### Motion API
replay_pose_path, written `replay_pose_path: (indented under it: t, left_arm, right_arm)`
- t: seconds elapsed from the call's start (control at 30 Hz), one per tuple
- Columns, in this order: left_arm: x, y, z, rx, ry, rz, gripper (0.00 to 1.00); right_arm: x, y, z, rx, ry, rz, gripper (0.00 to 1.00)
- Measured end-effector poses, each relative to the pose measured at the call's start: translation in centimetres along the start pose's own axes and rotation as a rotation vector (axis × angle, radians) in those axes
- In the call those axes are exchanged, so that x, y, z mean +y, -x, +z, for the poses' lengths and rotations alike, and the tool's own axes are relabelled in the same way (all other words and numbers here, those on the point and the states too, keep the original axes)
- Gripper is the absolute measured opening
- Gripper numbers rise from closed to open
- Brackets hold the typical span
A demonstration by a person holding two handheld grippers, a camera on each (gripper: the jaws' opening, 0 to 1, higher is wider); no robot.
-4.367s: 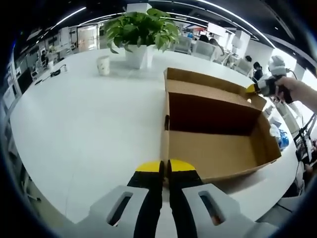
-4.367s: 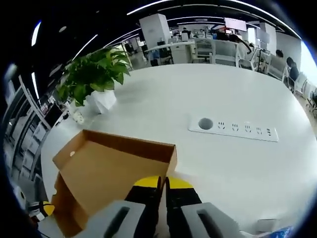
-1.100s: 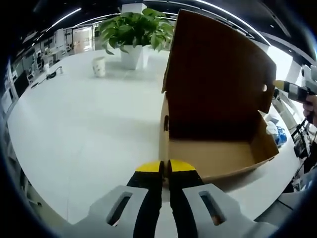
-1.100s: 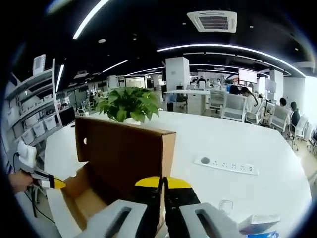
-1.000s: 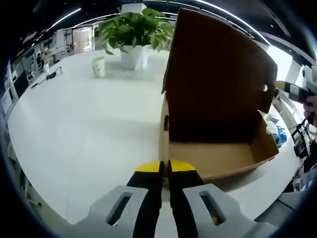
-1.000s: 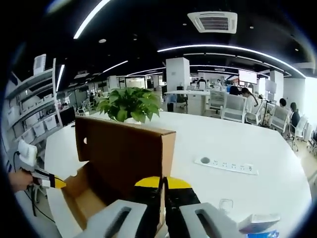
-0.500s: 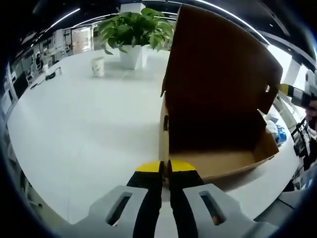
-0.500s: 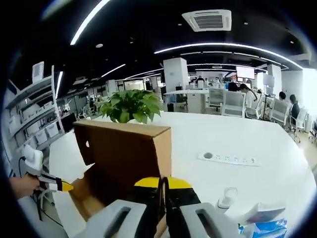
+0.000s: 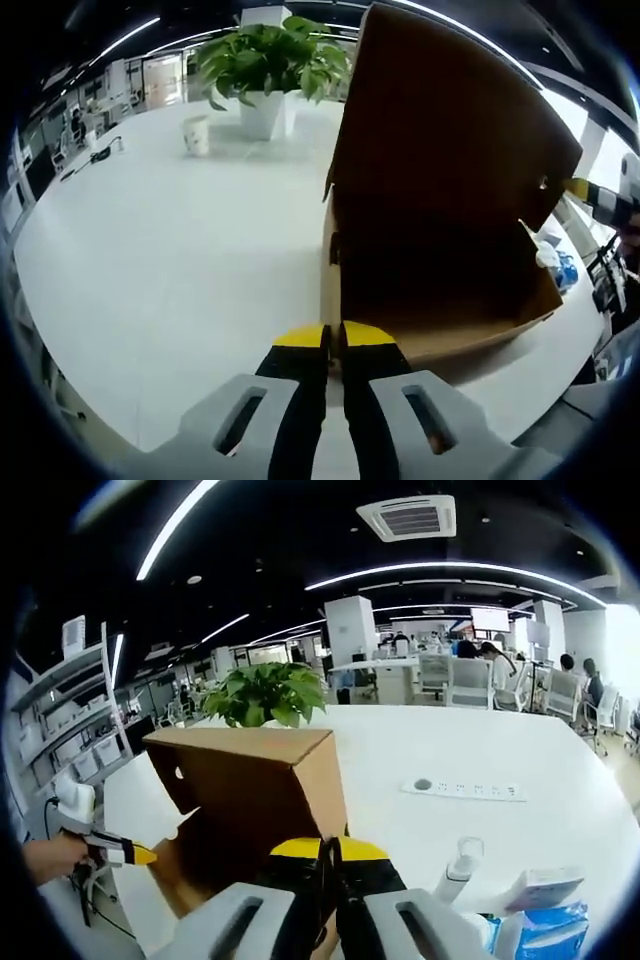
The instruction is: Operate the shoe box by opening the lid, removing the specified soft item, and placing it in the target area until the item is outside and the box remains undamaged.
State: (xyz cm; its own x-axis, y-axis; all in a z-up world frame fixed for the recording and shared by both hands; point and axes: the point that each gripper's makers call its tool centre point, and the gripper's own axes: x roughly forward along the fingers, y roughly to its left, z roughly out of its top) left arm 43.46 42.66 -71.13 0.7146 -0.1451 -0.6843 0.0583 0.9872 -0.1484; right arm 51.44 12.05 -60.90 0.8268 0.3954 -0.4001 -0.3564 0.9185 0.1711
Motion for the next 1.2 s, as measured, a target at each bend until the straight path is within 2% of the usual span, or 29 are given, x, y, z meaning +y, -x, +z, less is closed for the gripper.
replay_pose_path:
  t: [0.8,1.2]
  left_arm:
    - [-0.1,0.0,0.0,-0.006,-0.003,-0.007,0.02]
    - [-0.1,0.0,0.1,-0.004,-0.003,-0.014,0.03]
  right_arm:
    - [0.7,1.3,-1.6,-0.005,0.003,-0.006,0.00]
    - [1.1,1.8,-2.5,0.000,-0.032,-0.001,0.00]
